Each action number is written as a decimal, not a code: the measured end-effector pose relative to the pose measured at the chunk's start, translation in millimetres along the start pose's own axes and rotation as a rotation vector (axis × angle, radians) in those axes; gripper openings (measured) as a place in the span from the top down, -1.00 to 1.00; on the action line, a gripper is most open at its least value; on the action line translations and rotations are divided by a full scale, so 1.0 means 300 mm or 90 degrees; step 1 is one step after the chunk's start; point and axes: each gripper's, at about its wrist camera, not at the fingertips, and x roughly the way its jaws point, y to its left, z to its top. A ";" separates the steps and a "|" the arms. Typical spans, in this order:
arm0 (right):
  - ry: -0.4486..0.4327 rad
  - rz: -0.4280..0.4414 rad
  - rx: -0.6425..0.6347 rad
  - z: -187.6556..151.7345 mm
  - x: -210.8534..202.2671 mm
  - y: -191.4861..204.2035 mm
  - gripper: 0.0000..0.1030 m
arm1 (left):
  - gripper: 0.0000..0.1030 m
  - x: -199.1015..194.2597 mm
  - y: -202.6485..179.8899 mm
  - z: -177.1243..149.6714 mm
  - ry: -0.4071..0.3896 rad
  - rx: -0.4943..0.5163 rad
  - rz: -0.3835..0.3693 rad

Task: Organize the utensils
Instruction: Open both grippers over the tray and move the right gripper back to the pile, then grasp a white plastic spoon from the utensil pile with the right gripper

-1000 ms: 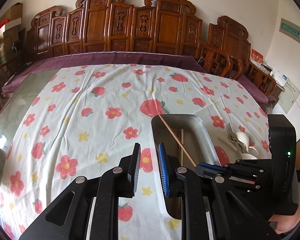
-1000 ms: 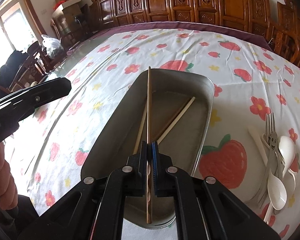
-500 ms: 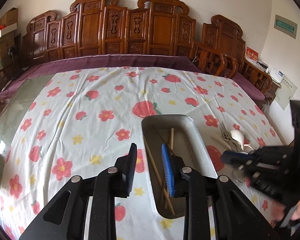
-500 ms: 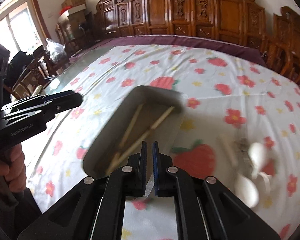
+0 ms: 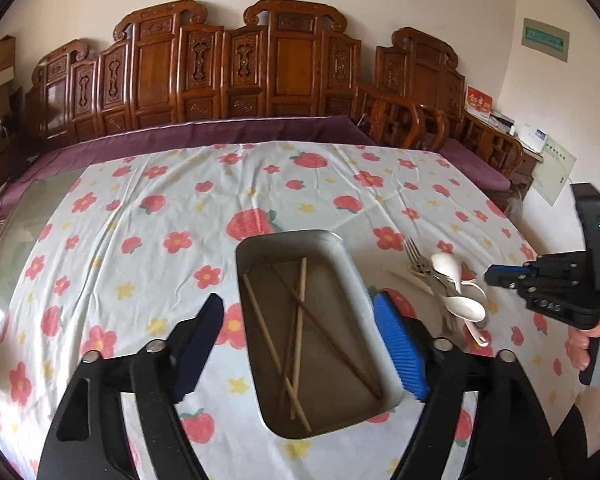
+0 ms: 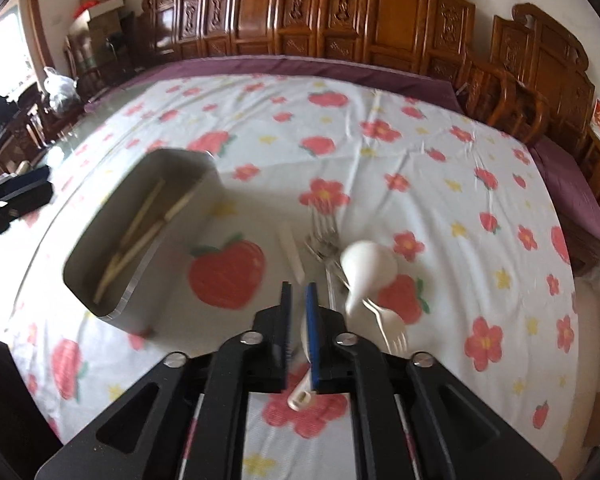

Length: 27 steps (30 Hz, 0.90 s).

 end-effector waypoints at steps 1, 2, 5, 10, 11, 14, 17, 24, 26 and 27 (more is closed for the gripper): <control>0.006 -0.002 0.002 -0.009 0.017 -0.010 0.63 | -0.51 0.002 -0.009 -0.003 0.000 0.003 -0.001; 0.011 -0.003 0.002 -0.018 0.030 -0.015 0.62 | -0.54 0.004 -0.017 -0.005 0.000 0.004 -0.002; 0.030 -0.008 0.002 -0.042 0.075 -0.028 0.62 | -0.58 0.016 -0.057 -0.020 0.006 0.013 -0.014; 0.062 -0.019 -0.028 -0.065 0.145 -0.016 0.57 | -0.58 0.040 -0.139 -0.053 0.022 0.048 -0.028; 0.066 -0.028 -0.032 -0.067 0.157 -0.019 0.49 | -0.58 0.043 -0.156 -0.060 0.025 0.054 -0.031; 0.070 -0.033 -0.020 -0.071 0.171 -0.041 0.34 | -0.58 0.052 -0.194 -0.078 0.035 0.063 -0.047; 0.078 -0.043 -0.016 -0.083 0.178 -0.059 0.31 | -0.58 0.061 -0.228 -0.096 0.044 0.074 -0.058; 0.106 -0.007 0.044 -0.120 0.203 -0.103 0.31 | -0.58 0.073 -0.290 -0.126 0.054 0.100 -0.066; 0.105 0.006 0.063 -0.127 0.197 -0.112 0.52 | -0.58 0.079 -0.301 -0.136 0.059 0.101 -0.069; 0.107 0.010 0.068 -0.130 0.197 -0.113 0.55 | -0.58 0.084 -0.308 -0.140 0.063 0.102 -0.071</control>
